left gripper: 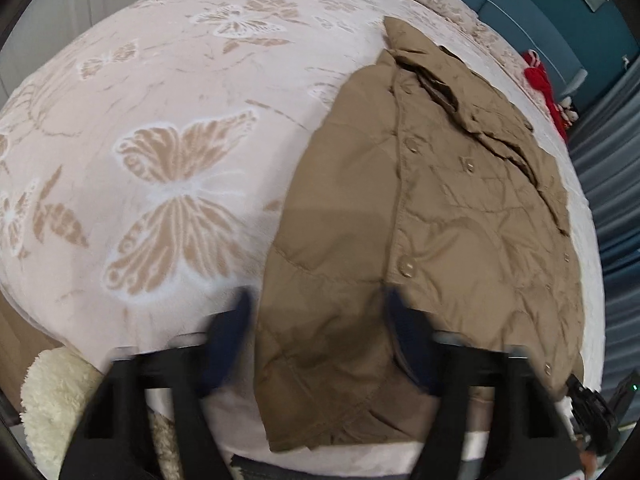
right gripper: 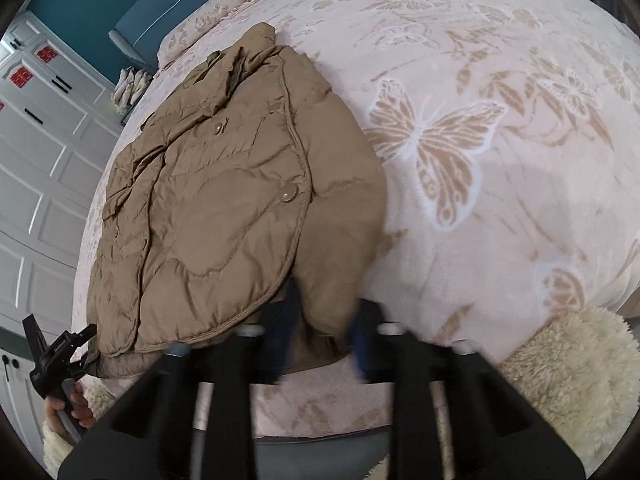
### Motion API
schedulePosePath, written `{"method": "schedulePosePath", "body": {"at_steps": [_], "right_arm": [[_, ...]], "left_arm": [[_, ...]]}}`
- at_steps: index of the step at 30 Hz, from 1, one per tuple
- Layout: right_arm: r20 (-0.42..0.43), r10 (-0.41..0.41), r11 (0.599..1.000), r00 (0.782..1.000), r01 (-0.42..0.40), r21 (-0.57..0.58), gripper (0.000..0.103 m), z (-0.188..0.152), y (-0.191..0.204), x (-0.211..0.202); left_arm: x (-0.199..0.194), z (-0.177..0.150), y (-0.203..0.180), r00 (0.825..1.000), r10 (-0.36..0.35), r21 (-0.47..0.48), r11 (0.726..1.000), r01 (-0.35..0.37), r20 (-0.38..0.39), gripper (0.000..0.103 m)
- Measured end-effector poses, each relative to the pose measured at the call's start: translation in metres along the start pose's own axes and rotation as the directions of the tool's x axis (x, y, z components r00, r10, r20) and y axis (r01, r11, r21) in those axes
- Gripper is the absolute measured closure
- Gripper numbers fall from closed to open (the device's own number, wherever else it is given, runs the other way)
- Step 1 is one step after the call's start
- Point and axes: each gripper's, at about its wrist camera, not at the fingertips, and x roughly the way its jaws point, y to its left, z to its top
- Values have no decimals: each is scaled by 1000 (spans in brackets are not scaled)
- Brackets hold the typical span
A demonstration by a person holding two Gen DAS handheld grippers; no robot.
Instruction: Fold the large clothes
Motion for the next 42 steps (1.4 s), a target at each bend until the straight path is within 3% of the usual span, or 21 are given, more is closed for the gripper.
{"method": "schedulePosePath", "body": {"at_steps": [1,4,10,17,22,25,31,36,42], "right_arm": [[5,12,1000,1000,-12,1,96,0,1,-2],[33,27,999,999,-26,-34,100,2,11,-17],[78,87,975,993,-69,-211,102,-1,41,-81],[120,170,866,978,-90,-492,102,-26,79,-190],[212,299,874,931,-178,-452,102,9,99,-218],[261,310,893,914,-185,-411,102,34,107,-201],[314,241,945,918,-149,-292,102,110,110,-141],[321,189,961,928,-106,-257,102,147,117,-98],[295,107,973,950,-39,-229,101,177,124,-30]], "left_arm": [[-2,-2,-1,1000,-24,2,1000,24,-19,87],[-20,-2,-11,998,-55,46,997,55,-2,101],[-104,-9,-30,990,-120,169,980,106,75,103],[-224,-32,-30,973,-170,274,954,123,157,103],[-268,-23,-33,953,-174,259,960,108,248,103],[-254,4,-40,942,-132,237,970,58,309,103],[-194,78,-72,929,-34,202,978,-44,367,102],[-137,127,-91,931,41,199,973,-120,361,102],[-63,161,-101,936,152,201,954,-222,317,102]]}}
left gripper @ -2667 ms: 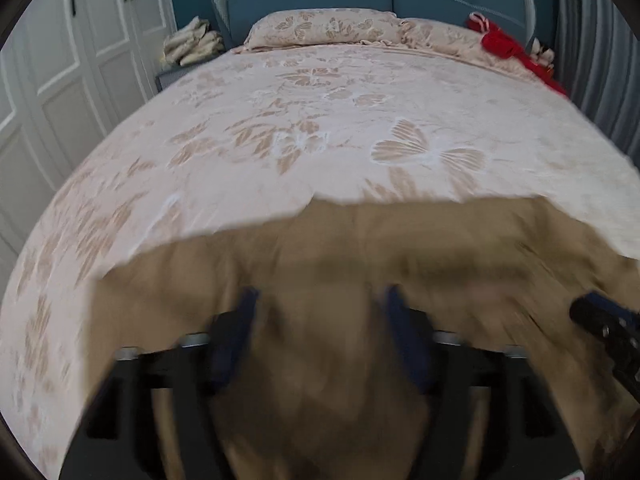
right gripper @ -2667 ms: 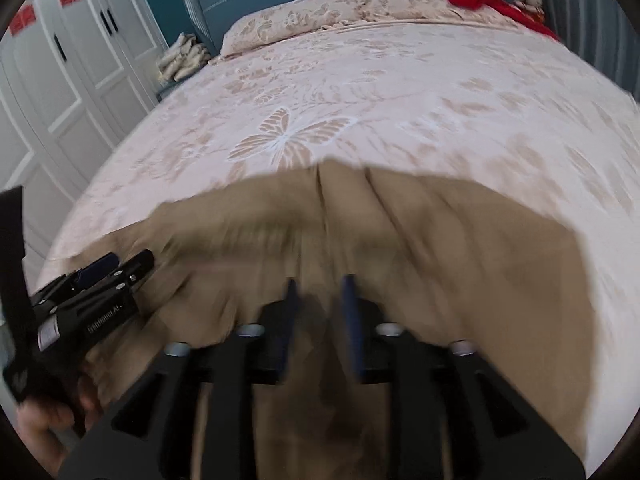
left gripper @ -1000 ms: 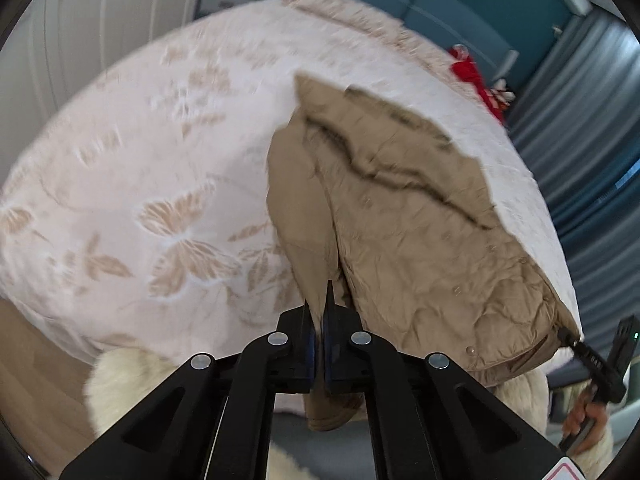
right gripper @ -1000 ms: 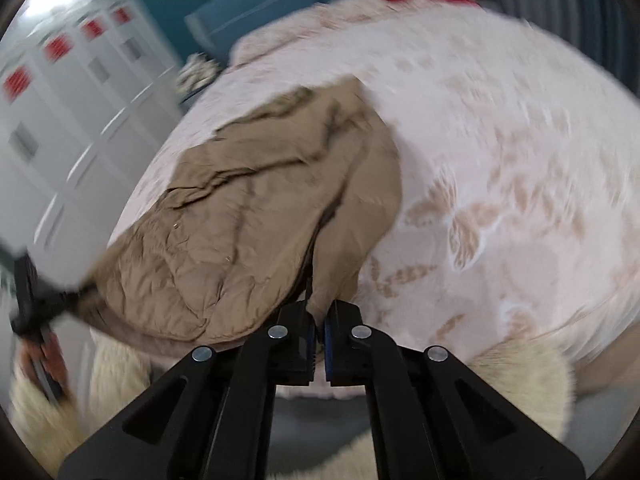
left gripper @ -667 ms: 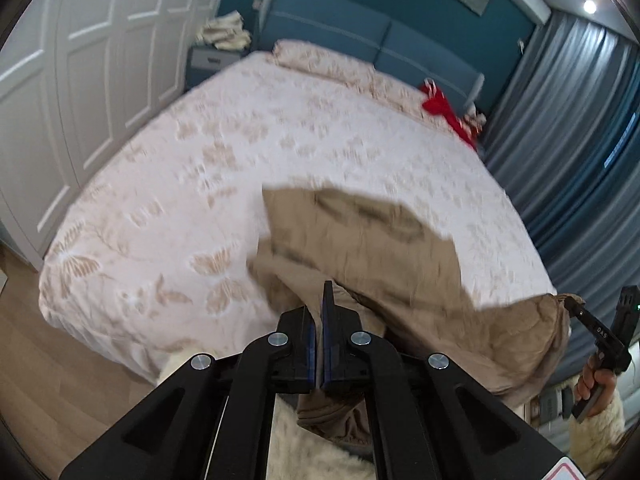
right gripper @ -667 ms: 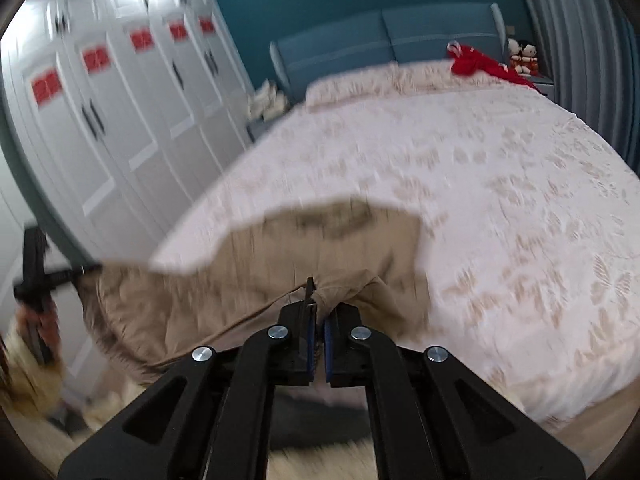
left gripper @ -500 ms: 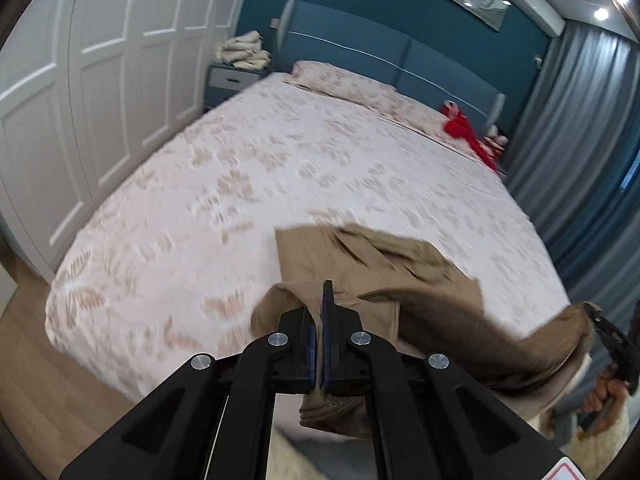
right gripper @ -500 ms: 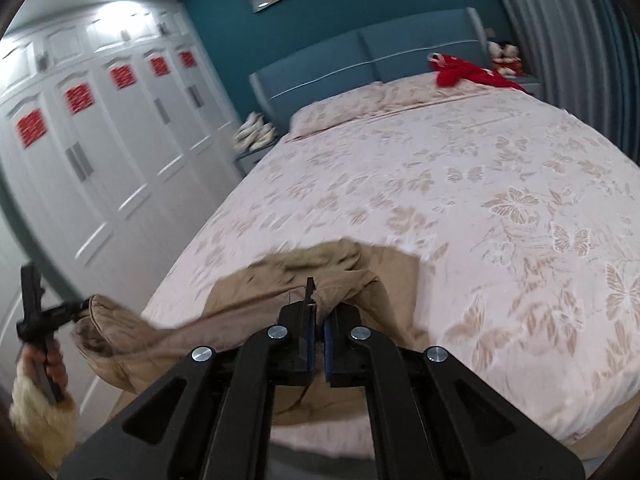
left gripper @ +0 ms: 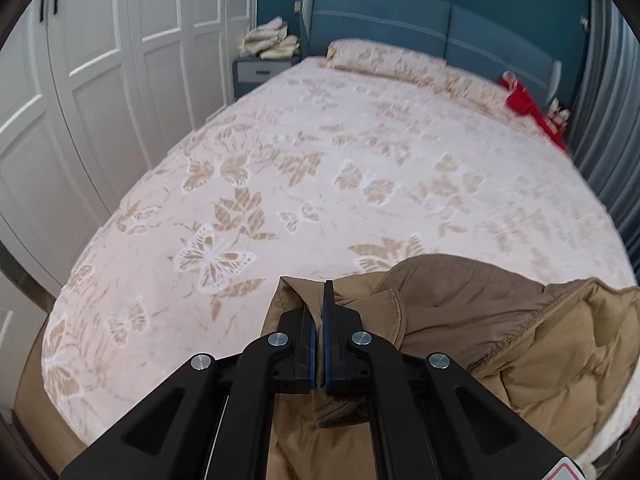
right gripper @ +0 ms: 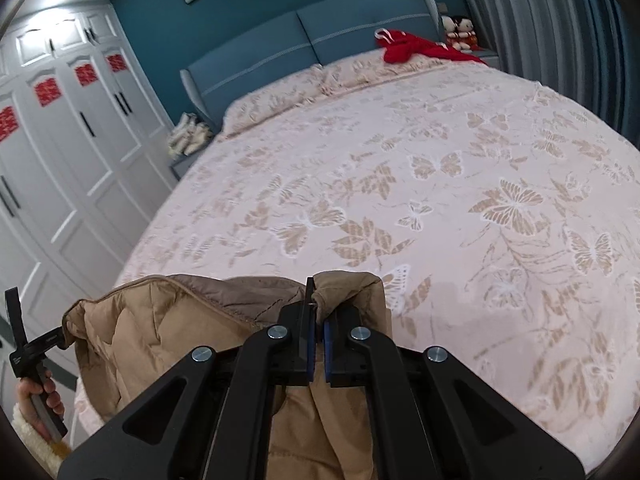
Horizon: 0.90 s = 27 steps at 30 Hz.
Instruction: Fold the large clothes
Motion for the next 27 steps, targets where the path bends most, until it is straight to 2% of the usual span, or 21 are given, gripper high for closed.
{"method": "schedulePosePath", "body": {"at_steps": [7,14,17,21,23,24,25,26,27], "right_arm": [[-77,-57,998,995,59,19,101,0,-8,63],[-157,-116,993,981,120,16,101,-14,-16,113],[-185,-143,989,972,145,-4,99,-22,-16,129],[-198,-141,989,970,147,16,92,-24,-21,134],[-181,-127,988,975,140,62,81,-19,-30,122],[-163,-132,987,978,145,75,69,-16,-35,112],[-145,-148,984,978,160,76,56,-14,-37,106],[-115,-167,982,979,176,75,55,-11,-41,93],[-99,-171,981,980,179,72,55,-8,-43,85]], "left_arm": [[71,-7,-7,992,74,38,997,-71,-97,101],[110,-23,-12,983,119,70,991,-110,-143,100],[122,-29,-16,977,151,88,986,-139,-148,95],[122,-29,-8,982,117,55,992,-110,-149,91],[111,-24,2,986,85,20,996,-83,-144,88],[102,-21,8,990,65,4,998,-65,-127,83],[92,-17,13,993,53,-6,999,-54,-103,59],[75,-12,20,994,97,-7,995,-97,-51,38],[55,-7,26,987,160,-12,987,-160,28,12]]}}
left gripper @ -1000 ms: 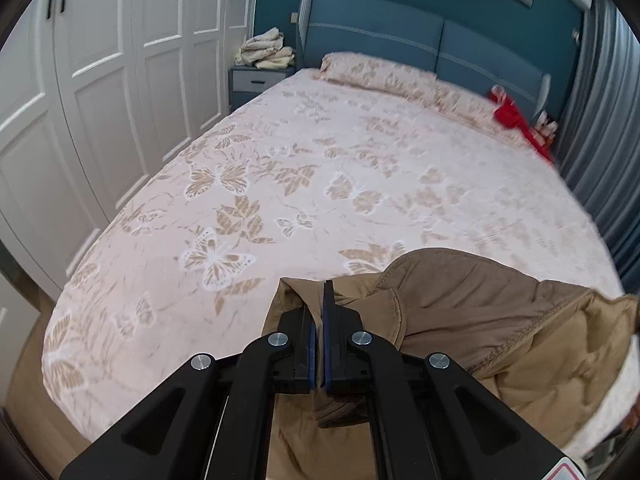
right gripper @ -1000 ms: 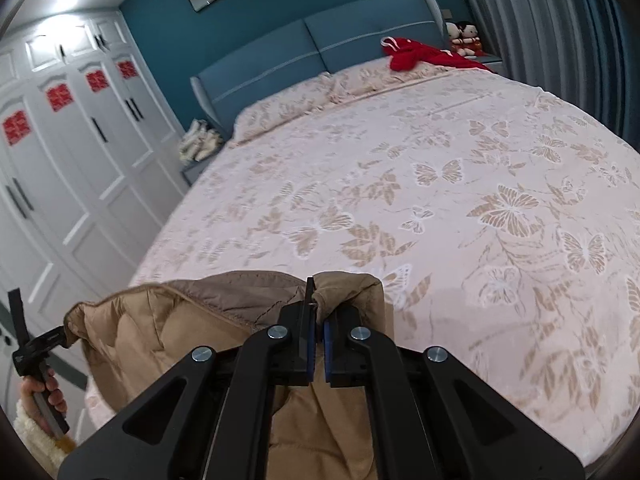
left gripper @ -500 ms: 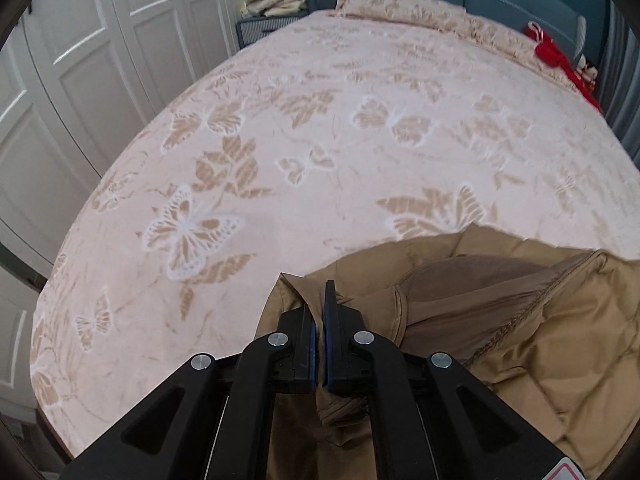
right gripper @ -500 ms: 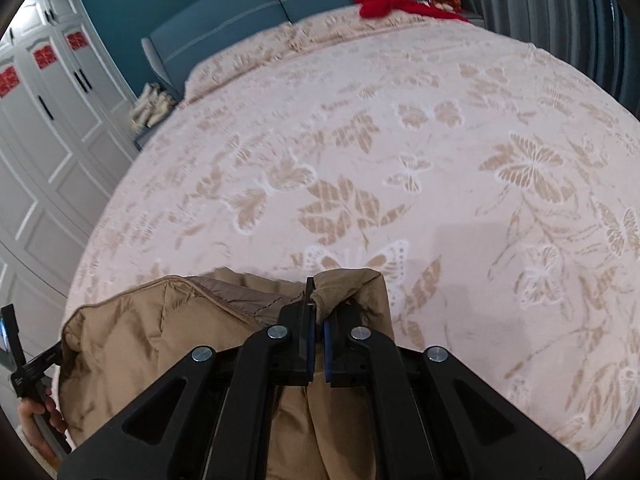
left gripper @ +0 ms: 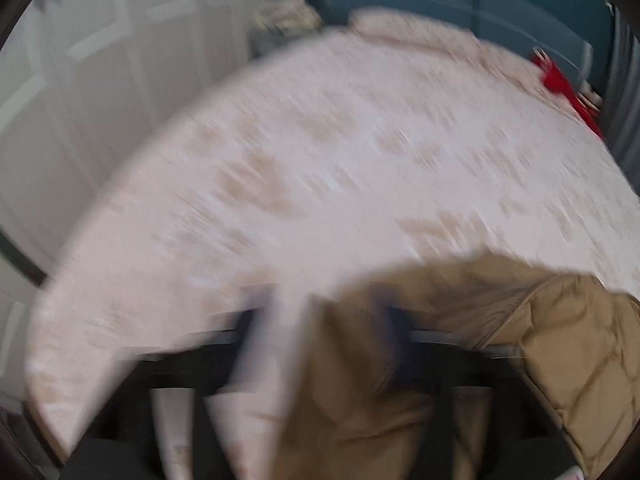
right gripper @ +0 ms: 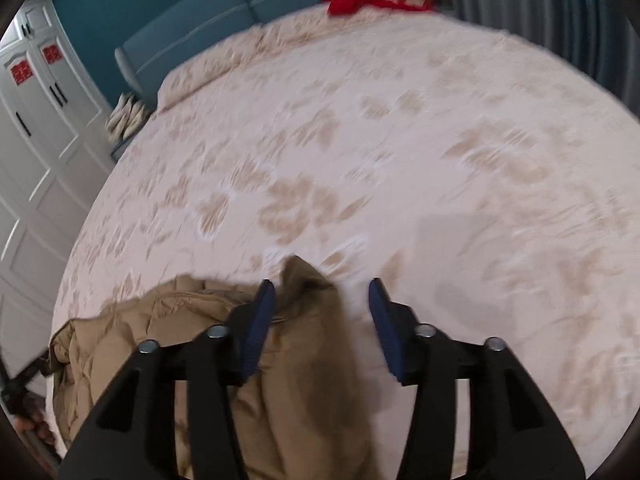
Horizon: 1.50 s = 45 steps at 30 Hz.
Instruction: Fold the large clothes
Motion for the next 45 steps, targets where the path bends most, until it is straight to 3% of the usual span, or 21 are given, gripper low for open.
{"method": "schedulePosePath", "body": {"at_steps": [2,4,6,10,14,16,19,30,45], "right_arm": [[25,-1,1000,1000,1,-10,55,2,-4,-24],[45,25,999,999,-23,-41,55,-1,4,-46],[57,64,994,996,-59,-97,56,-9,23,-66],[29,162,960,986,-151,-236,70,-45,94,-85],[-8,172,921,985,-163,-355,88,-75,147,-72],[-13,167,903,986,-158,-400,90,-85,167,-61],[-16,141,896,990,-134,-424,92,-88,179,-43],[-112,95,927,989,-128,-351,97,-80,167,45],[-132,86,932,988,-127,-339,102,-85,169,101]], "left_arm": [[-34,10,13,992,39,10,999,-41,123,13],[-55,20,13,991,32,43,998,-38,130,13],[-81,24,2,989,-23,59,998,14,149,13],[-105,9,-54,983,-123,138,985,104,136,15],[-91,-21,-128,983,-178,220,961,166,35,32],[-78,-31,-149,983,-183,229,957,180,-9,43],[-53,-41,-171,987,-154,238,958,160,-46,51],[22,-43,-189,990,-100,210,970,120,-101,56],[64,-47,-203,994,-80,214,972,93,-68,56]]}}
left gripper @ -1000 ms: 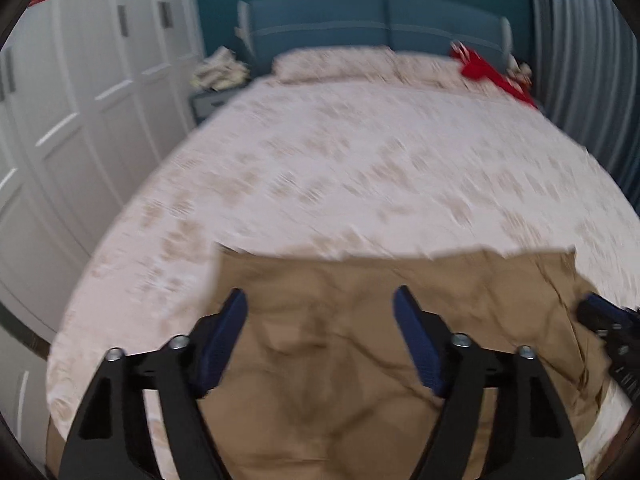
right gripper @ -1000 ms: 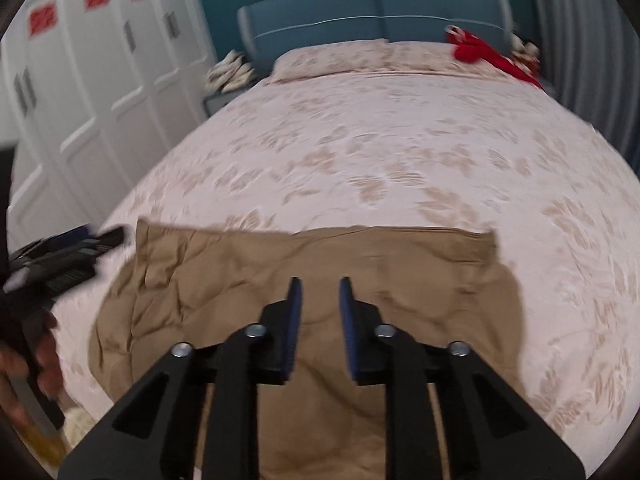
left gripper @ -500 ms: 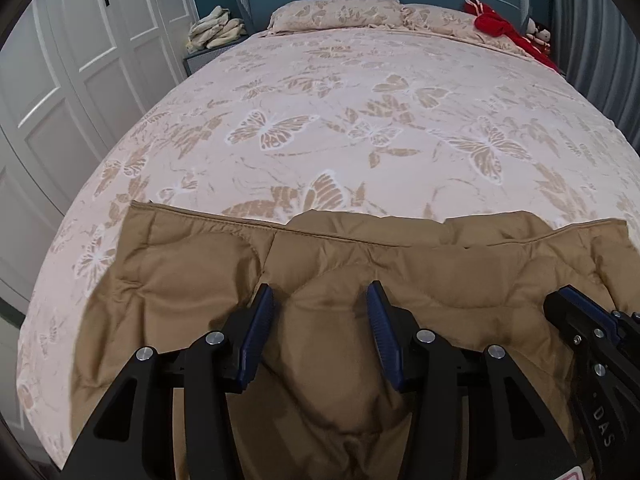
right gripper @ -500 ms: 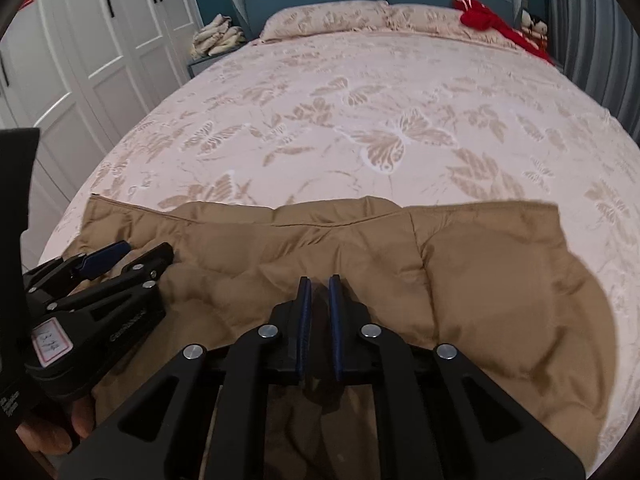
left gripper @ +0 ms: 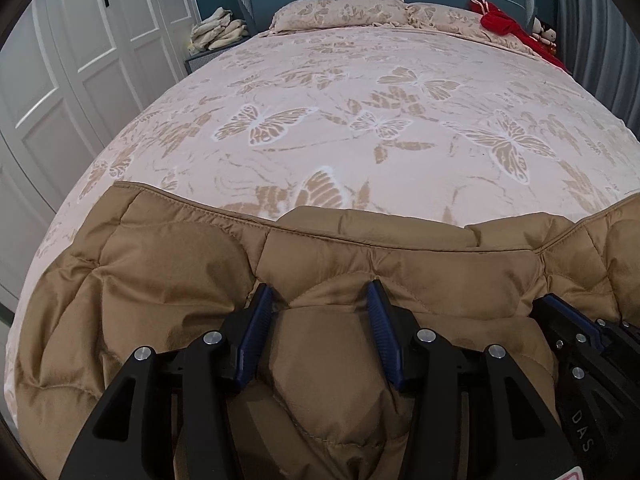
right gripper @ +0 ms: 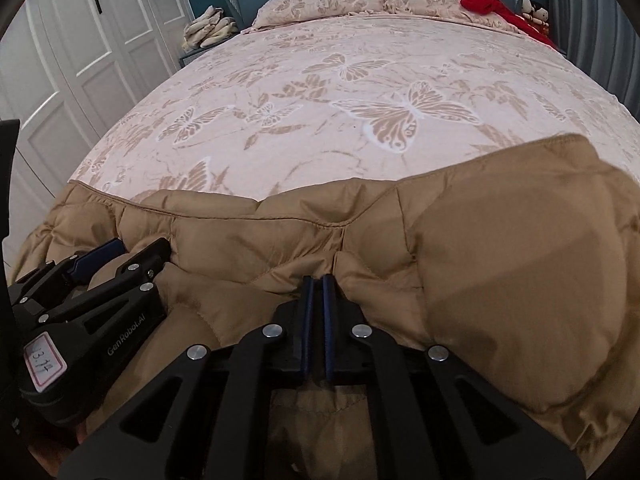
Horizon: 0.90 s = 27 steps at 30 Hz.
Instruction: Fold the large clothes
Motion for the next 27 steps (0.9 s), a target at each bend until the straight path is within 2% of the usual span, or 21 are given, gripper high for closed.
{"method": "schedulePosePath", "body": {"at_steps": [16,18,21,23,24,27], "right_arm": [[38,11,1000,999,-11,4,103,-2,-2,14],[40,28,999,999,-28,15,103,-2,-4,12],[3,44,999,999,-44,24,103,3,-6,7],[-29,8,999,1000,-7,34,97,6,-5,-14],[-4,-3,999,1000,3,39,95,4,-2,-37],[55,50,999,997,-51,17,95,-11,7,-83]], "left_arm": [[11,-5,-6,999,28,6,1000,-28,41,55],[10,-5,-5,999,18,-1,1000,-17,38,54],[-2,-2,6,999,-45,-24,999,45,8,50],[-24,-5,18,998,-66,-33,997,66,-11,49],[-39,-9,24,997,-75,-39,996,74,-1,49],[-85,-28,44,996,-87,-64,994,89,28,48]]}}
